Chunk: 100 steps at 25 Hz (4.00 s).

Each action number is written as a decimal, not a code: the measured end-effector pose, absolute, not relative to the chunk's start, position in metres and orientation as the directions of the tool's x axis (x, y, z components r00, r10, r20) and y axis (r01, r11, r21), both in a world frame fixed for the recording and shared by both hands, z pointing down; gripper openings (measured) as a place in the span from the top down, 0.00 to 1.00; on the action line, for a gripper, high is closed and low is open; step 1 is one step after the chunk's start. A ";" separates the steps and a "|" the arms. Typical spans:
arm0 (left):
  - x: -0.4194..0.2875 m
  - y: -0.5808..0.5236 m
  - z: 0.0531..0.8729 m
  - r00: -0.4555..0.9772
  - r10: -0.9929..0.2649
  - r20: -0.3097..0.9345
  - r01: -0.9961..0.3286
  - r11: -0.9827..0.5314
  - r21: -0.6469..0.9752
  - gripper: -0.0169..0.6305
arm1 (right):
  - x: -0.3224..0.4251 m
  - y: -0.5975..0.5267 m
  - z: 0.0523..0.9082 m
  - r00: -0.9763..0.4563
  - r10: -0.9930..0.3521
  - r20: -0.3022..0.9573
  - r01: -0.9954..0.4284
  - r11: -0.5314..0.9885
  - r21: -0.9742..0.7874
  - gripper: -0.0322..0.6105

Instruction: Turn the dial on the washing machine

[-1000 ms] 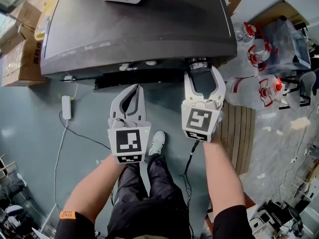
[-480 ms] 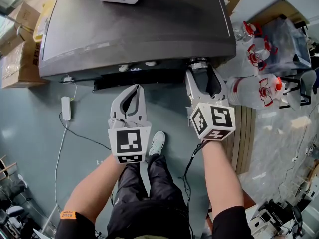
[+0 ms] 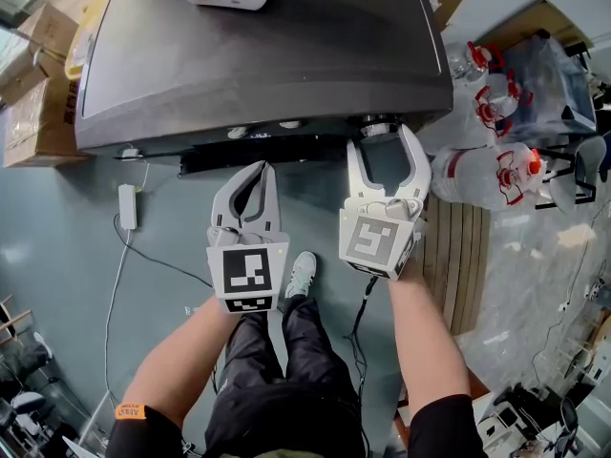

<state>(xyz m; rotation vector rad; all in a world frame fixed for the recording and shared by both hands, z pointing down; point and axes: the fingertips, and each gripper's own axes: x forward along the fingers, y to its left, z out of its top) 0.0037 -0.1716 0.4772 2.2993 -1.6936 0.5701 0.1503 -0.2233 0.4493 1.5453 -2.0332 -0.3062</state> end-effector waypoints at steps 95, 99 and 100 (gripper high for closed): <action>-0.085 0.076 0.210 0.390 -0.887 0.246 -0.911 -0.410 -0.034 0.95 | 0.014 0.074 0.181 -0.432 -0.884 0.182 -0.896 0.444 0.029 0.93; -0.077 0.077 0.208 0.389 -0.890 0.238 -0.912 -0.409 -0.036 0.95 | 0.020 0.076 0.184 -0.434 -0.880 0.192 -0.896 0.445 0.016 0.93; -0.076 0.077 0.207 0.389 -0.891 0.236 -0.912 -0.408 -0.037 0.95 | 0.020 0.076 0.184 -0.435 -0.880 0.192 -0.895 0.446 0.014 0.93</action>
